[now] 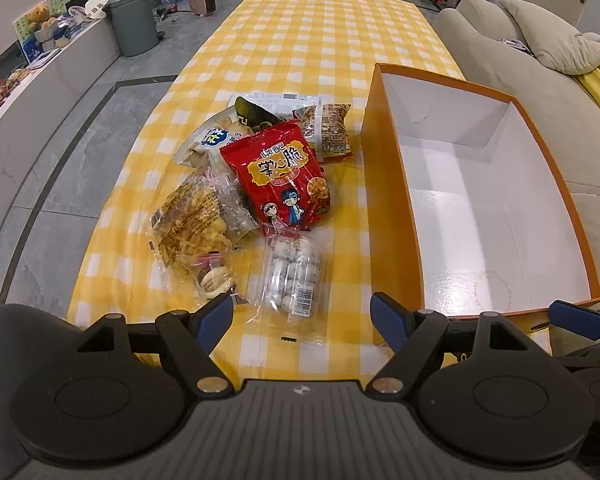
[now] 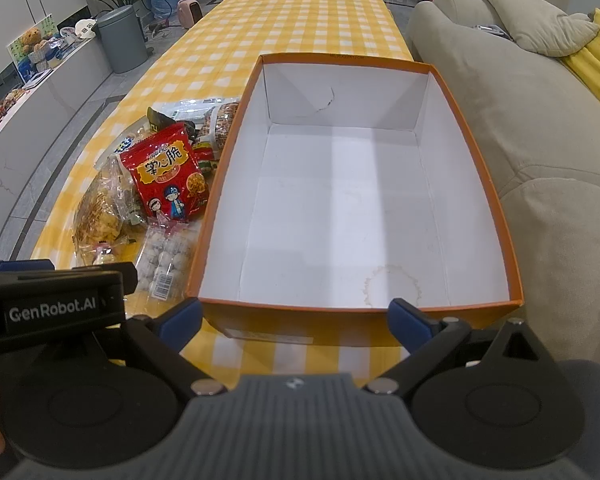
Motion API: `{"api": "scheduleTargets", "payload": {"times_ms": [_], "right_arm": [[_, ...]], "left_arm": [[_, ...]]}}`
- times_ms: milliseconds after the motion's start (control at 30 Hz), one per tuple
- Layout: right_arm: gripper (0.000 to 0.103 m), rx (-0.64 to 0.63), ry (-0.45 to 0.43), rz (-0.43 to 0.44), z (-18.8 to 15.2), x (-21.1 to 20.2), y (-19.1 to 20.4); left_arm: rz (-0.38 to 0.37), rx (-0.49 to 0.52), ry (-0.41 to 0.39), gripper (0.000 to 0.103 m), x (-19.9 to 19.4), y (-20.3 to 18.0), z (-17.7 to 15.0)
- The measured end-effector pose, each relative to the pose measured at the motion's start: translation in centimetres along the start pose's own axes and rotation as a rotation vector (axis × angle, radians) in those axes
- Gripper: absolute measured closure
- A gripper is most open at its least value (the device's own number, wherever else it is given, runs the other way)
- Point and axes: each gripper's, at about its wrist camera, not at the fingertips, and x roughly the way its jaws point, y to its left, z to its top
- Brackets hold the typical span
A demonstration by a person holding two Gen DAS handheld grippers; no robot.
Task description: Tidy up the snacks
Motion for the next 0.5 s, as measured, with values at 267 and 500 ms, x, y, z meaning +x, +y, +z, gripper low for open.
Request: {"api": "scheduleTargets", "payload": {"times_ms": [267,500], "right_arm": [[0.006,-0.001,0.0,-0.001,-0.03,0.01,0.01],[0.007,-0.002,0.005,-0.007,-0.04,0.06,-0.07]], "left_arm": [[0.01,0.012,-0.01,0.011,-0.03,-0.12,0.05],[0.017,0.013,-0.01,0.011,-0.08,-0.07,0.01]]}}
